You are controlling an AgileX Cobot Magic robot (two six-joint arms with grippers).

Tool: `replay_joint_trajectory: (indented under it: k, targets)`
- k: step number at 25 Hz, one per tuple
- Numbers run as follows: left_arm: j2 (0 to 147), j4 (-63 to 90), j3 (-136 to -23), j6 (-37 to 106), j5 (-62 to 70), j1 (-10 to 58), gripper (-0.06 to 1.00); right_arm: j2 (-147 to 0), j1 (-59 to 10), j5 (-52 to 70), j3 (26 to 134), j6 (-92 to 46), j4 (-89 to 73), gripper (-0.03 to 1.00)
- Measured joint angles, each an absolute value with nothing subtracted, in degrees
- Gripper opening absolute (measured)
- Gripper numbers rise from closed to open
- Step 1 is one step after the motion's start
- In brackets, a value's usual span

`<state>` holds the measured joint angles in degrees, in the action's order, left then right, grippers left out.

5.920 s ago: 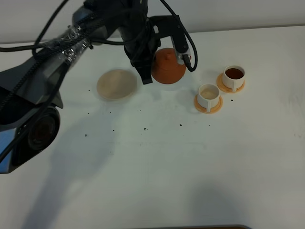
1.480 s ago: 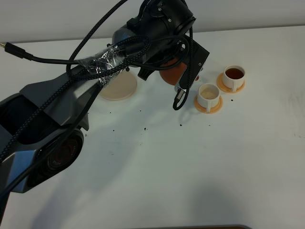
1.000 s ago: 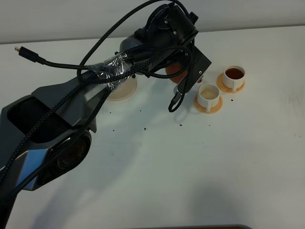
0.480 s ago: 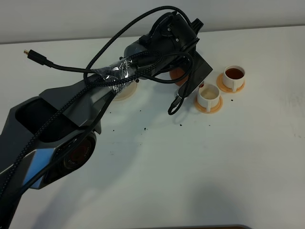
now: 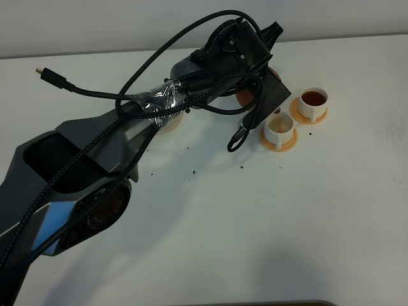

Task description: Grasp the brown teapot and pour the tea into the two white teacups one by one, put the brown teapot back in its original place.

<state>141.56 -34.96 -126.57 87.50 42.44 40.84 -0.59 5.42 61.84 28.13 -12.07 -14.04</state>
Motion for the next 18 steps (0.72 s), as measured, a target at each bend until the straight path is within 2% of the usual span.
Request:
replay_joint_trajectory:
  k: [18]
  targets:
    - [141.6, -37.5, -126.6, 92.8, 39.6, 41.7, 0.11, -0.6, 5.4, 61.8, 28.1, -12.1, -14.0, 0.31]
